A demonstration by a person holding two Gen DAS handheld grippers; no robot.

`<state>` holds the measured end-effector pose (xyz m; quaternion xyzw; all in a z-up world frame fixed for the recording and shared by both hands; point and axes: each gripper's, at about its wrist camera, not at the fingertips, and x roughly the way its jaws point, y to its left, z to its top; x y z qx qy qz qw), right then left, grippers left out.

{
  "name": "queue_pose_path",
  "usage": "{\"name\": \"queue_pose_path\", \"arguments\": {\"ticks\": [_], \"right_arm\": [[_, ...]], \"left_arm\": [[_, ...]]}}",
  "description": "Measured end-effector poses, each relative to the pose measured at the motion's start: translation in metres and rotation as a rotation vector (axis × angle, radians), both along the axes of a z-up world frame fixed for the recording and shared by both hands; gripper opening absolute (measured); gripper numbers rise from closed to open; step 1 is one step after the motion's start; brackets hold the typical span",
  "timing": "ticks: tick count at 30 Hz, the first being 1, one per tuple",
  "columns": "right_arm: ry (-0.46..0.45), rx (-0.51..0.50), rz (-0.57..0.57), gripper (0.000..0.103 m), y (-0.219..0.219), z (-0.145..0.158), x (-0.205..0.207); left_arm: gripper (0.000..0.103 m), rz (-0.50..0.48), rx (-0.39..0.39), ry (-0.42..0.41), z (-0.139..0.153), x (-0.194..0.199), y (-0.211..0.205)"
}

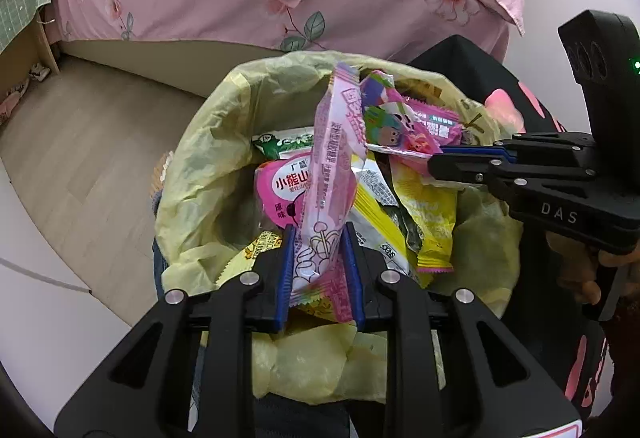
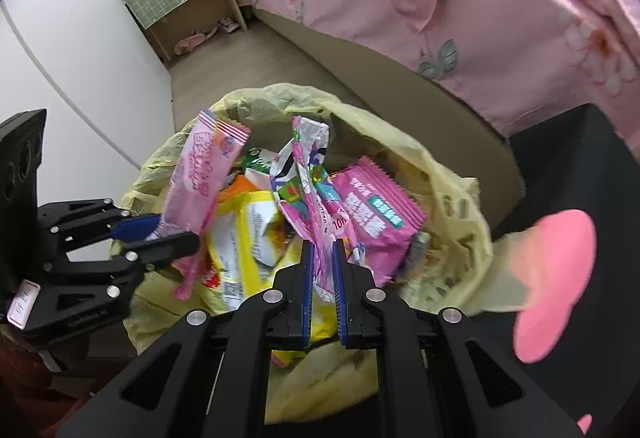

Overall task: Collect trash
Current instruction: 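Carry the candy wrapper and tissue packet over the yellow bag and release both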

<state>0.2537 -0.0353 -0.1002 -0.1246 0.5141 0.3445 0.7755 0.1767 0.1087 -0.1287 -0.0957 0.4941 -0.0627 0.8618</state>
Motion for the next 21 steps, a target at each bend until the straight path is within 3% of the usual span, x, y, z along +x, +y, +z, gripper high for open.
{"name": "queue_pose_path", "arguments": {"ticks": [6, 16, 21], "right_arm": [[0.005, -0.011, 0.022, 0.011, 0.001, -0.007, -0.01], [-0.084, 0.059, 0.038, 0.011, -0.013, 0.018, -0.027], [-0.095, 0.071, 0.043, 0.012, -0.015, 0.022, -0.031]], "left_arm": [[0.022, -0.017, -0.001, -0.007, 0.003, -0.003, 0.0], [0.022, -0.059, -0.024, -0.068, 0.023, -0.021, 0.001], [0.037, -0.035, -0.041, -0.082, 0.03, -0.027, 0.004]]}}
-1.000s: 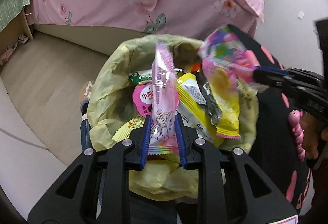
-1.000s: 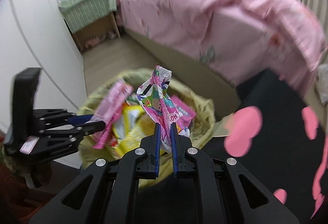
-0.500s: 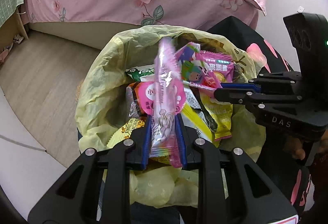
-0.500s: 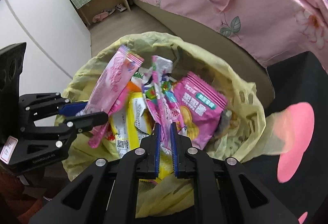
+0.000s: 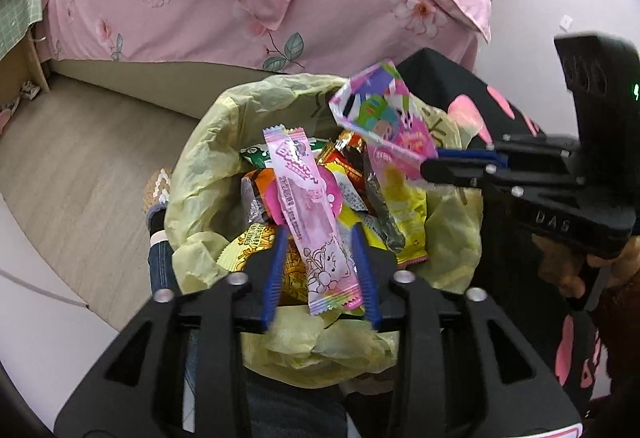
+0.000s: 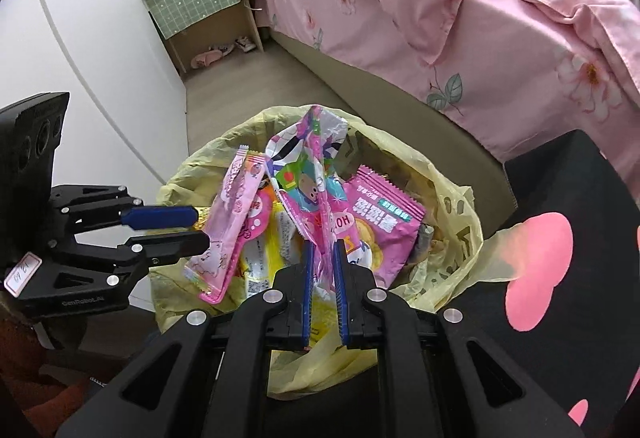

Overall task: Collect trash
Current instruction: 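Carry the candy wrapper and tissue packet over the yellow bag and release both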

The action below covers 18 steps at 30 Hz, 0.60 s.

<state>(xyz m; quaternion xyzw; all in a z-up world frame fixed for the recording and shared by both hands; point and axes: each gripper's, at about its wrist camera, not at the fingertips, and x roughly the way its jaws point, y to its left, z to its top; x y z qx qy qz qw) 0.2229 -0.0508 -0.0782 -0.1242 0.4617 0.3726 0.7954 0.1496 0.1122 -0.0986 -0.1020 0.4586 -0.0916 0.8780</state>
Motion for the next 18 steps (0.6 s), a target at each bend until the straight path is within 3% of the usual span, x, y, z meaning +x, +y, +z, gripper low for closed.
{"name": "queue_pose_path", "arguments": {"ticks": [1, 3, 5, 10, 18], "right_arm": [[0.004, 0.003, 0.001, 0.013, -0.002, 0.002, -0.003], [-0.01, -0.01, -0.007, 0.028, -0.005, 0.002, -0.004], [-0.015, -0.007, -0.01, 0.035, -0.006, 0.002, -0.006], [-0.031, 0.037, -0.044, 0.036, -0.017, 0.008, -0.013], [-0.139, 0.127, -0.107, 0.036, -0.052, 0.045, -0.043]], "left_arm": [[0.039, 0.017, -0.009, -0.006, 0.003, -0.002, 0.003], [0.043, 0.056, -0.012, -0.028, 0.011, -0.007, 0.007], [0.045, 0.082, -0.006, -0.05, 0.018, -0.01, 0.01], [0.055, 0.143, 0.008, -0.129, 0.042, -0.019, 0.011], [0.082, 0.22, 0.005, -0.208, 0.068, -0.043, -0.005]]}}
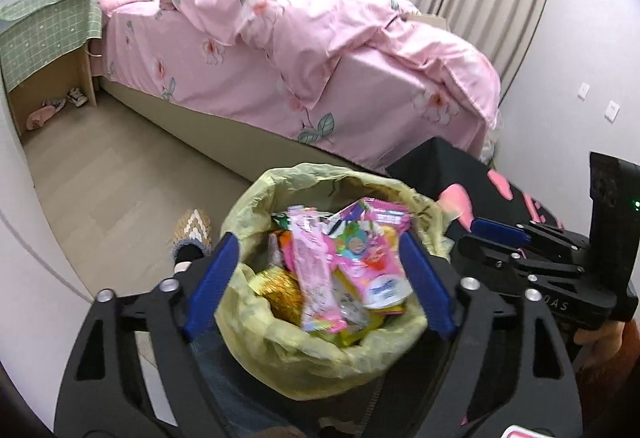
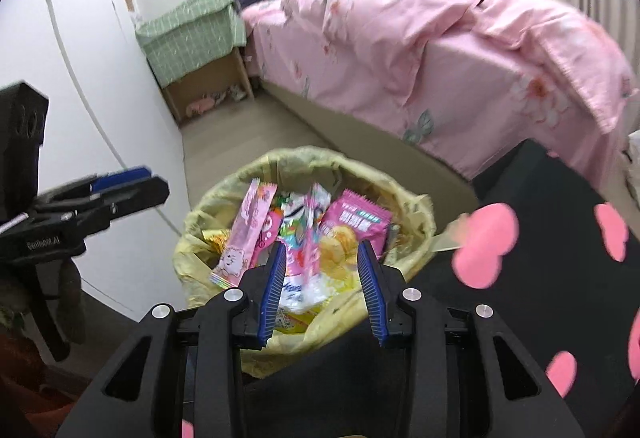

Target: Collect trash

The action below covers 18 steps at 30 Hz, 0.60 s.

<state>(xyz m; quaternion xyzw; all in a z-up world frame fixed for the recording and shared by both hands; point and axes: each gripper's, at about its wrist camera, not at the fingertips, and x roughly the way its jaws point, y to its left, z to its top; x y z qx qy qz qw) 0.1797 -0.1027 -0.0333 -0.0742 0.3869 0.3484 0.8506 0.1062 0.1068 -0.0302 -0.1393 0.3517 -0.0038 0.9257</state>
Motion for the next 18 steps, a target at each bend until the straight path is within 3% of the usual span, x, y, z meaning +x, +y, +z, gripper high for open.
{"name": "queue_pose_path", "arguments": {"ticks": [11, 12, 18], "right_arm": [[-0.178, 0.047, -0.178, 0.04, -0.086, 0.043, -0.089], [-0.183, 0.049, -0.195, 0.048, -0.095, 0.043, -0.098], [-0.153, 0.09, -0.299, 0.053, -0.136, 0.036, -0.133]], "left_arm": [[0.086, -0.054, 0.141, -0.088, 0.029, -0.067, -0.08], [0.086, -0.059, 0.159, -0.094, 0.031, -0.074, -0.087], [0.086, -0.048, 0.203, -0.115, 0.032, -0.098, -0.114]]}}
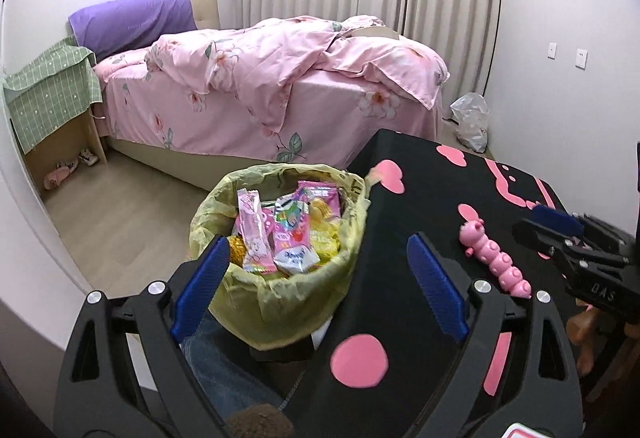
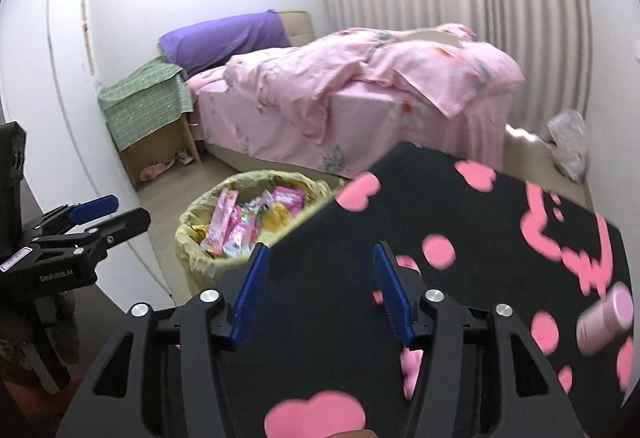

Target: Collect trash

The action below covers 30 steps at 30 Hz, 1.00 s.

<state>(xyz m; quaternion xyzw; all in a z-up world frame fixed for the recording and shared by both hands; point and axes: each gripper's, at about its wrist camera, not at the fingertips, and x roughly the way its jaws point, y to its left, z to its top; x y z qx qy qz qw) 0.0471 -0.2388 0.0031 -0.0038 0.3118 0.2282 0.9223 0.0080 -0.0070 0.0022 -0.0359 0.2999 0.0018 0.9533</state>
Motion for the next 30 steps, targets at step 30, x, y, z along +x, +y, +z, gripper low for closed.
{"name": "queue_pose_path", "arguments": {"ticks": [30], "right_arm": [[-0.032, -0.009, -0.157, 0.053, -0.041, 0.009, -0.09]], "left_arm": [[0.086, -0.045, 0.069, -0.054, 0.029, -0.052, -0.035]]}}
